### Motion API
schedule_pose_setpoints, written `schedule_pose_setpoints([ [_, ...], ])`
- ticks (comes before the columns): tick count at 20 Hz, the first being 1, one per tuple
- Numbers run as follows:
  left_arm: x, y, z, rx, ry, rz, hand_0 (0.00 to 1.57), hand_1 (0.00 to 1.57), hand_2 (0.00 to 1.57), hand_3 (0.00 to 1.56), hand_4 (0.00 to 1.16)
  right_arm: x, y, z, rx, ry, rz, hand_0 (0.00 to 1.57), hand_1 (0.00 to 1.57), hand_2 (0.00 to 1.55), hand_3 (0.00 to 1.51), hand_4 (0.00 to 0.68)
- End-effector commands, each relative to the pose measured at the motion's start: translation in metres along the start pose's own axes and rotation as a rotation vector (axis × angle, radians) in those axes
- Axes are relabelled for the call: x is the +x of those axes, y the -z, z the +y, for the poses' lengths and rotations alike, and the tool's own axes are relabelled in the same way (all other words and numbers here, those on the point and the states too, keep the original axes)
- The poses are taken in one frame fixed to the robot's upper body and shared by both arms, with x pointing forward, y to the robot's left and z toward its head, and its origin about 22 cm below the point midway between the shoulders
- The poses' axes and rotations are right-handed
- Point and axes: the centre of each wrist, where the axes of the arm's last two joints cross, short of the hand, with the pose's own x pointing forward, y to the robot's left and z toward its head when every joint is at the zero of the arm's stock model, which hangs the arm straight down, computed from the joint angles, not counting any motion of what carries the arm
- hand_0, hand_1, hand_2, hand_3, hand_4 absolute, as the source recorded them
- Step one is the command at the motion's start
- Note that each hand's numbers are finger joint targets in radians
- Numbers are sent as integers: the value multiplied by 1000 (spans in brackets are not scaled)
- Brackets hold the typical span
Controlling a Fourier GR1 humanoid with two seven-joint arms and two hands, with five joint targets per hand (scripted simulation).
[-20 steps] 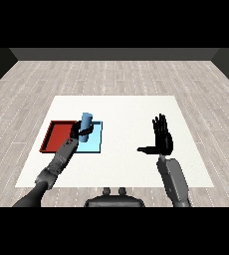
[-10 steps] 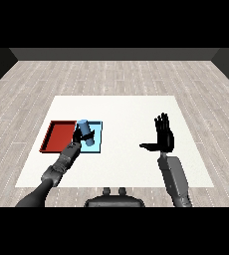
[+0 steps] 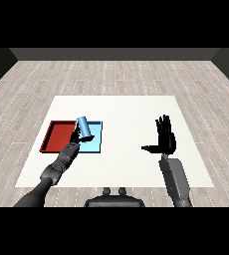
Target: Pick the blue can and put it in the blue box
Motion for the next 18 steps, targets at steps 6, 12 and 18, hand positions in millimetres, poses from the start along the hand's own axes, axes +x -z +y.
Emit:
schedule_pose_setpoints([
  [6, 26, 2, 0, 187, -197, -273, 0, 0, 0, 0, 0, 12, 11, 9, 23, -7, -30, 0, 0, 0, 0, 0],
  [12, 89, -2, 6, -77, -479, -797, 0, 0, 0, 0, 0, -2, -3, 4, 37, -35, 30, 0, 0, 0, 0, 0],
  [18, 52, -27, 2, -354, -693, -852, 0, 0, 0, 0, 0, -6, -19, -17, 88, -102, 85, 0, 0, 0, 0, 0],
])
